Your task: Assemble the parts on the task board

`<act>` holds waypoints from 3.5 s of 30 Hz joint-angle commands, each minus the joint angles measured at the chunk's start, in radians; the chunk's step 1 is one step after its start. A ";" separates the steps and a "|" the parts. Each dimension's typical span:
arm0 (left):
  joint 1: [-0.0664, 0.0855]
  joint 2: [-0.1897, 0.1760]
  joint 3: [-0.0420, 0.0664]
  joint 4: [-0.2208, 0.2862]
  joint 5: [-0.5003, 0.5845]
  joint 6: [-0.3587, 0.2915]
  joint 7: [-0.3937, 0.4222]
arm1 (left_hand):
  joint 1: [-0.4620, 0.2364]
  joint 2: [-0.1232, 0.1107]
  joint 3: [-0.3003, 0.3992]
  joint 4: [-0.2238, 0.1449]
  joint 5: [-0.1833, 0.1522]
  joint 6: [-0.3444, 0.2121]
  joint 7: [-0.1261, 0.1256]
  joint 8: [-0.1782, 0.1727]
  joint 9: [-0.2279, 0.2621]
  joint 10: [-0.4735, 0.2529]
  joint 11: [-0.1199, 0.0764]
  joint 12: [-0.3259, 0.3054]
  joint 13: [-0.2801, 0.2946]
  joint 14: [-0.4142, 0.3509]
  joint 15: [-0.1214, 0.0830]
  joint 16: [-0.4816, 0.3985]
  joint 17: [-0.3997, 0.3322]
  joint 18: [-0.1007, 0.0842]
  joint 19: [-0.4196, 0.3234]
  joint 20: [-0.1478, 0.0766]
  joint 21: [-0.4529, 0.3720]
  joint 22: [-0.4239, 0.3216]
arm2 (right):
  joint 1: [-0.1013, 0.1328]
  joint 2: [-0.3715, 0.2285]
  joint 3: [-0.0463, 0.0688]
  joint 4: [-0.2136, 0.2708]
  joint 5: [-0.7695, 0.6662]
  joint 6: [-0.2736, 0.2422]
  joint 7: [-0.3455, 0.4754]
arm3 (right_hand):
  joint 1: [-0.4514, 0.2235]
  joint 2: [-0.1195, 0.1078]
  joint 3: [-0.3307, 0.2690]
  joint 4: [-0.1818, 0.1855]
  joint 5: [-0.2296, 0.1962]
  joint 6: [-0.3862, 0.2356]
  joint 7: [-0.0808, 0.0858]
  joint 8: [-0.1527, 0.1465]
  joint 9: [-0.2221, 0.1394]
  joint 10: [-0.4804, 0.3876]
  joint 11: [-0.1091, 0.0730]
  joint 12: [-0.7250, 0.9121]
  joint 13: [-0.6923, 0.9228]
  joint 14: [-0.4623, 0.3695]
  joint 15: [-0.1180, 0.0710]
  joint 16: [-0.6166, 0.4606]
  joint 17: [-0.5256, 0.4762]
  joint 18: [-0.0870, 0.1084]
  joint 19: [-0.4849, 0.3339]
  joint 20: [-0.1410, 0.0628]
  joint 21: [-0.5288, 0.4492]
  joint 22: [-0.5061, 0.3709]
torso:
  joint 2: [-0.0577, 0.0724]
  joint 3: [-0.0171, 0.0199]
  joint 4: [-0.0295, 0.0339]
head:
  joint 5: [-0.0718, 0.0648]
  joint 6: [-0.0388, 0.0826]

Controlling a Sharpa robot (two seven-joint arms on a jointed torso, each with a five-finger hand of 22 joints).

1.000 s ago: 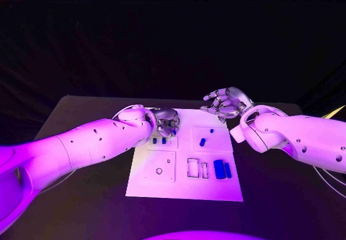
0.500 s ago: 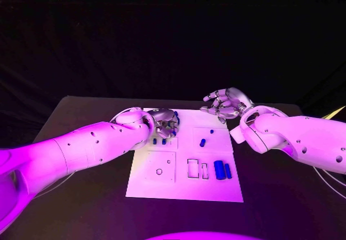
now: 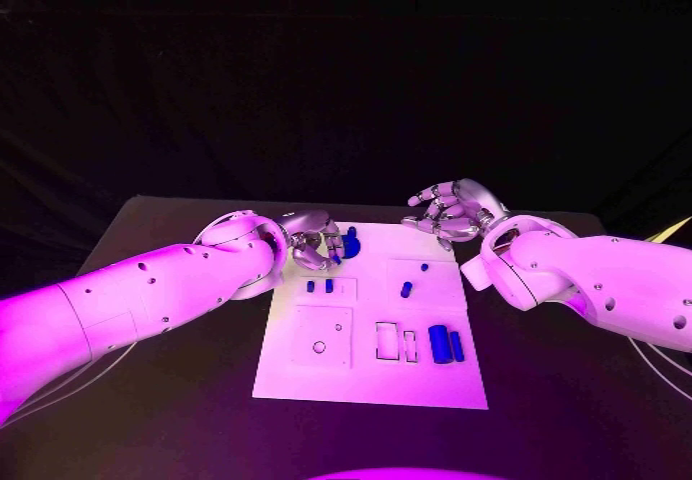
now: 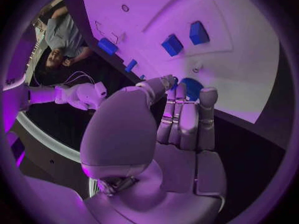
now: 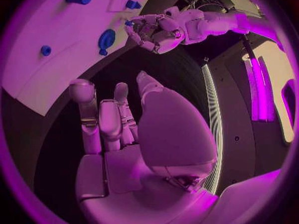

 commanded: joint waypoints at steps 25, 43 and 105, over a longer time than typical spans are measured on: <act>-0.001 -0.018 0.005 -0.042 0.027 0.057 -0.014 | -0.005 0.017 0.017 -0.002 -0.005 0.020 0.003 -0.005 0.004 0.038 -0.005 -0.010 0.004 0.013 -0.001 0.017 0.014 -0.035 0.013 -0.001 0.017 0.019 | -0.001 -0.001 0.000 0.000 -0.001 0.003 0.001 | -0.012 0.003 0.039 0.001 0.002 0.010 0.003 0.017 -0.002 -0.046 -0.010 -0.009 -0.007 -0.006 0.001 -0.009 -0.006 0.005 -0.010 -0.001 -0.021 -0.006 | 0.003 -0.0007 -0.0023 | 0.008 -0.002; -0.002 0.008 -0.002 -0.080 0.019 0.077 -0.014 | -0.005 0.017 0.018 -0.003 -0.005 0.019 0.003 -0.007 0.003 0.038 -0.004 -0.014 0.004 0.012 0.000 0.016 0.011 -0.034 0.009 -0.001 0.015 0.015 | -0.001 0.000 0.000 0.000 -0.001 0.003 0.002 | -0.012 0.003 0.039 0.001 0.002 0.010 0.003 0.017 -0.002 -0.046 -0.010 -0.009 -0.007 -0.006 0.001 -0.009 -0.006 0.005 -0.010 -0.001 -0.021 -0.006 | 0.003 0.0001 -0.0024 | 0.009 -0.003; -0.003 0.026 -0.012 -0.086 0.010 0.140 -0.049 | -0.009 0.023 0.001 -0.015 -0.010 0.038 -0.004 -0.020 0.008 0.067 -0.017 0.000 0.027 0.020 -0.009 0.024 0.026 -0.036 0.013 -0.005 0.021 0.028 | -0.001 0.002 0.000 -0.003 -0.001 0.005 0.001 | -0.015 0.002 0.042 0.001 0.002 0.011 0.002 0.022 -0.003 -0.043 -0.011 -0.010 -0.014 -0.004 -0.001 -0.013 -0.007 0.006 -0.007 -0.003 -0.028 -0.011 | 0.003 0.0001 -0.0019 | 0.004 -0.009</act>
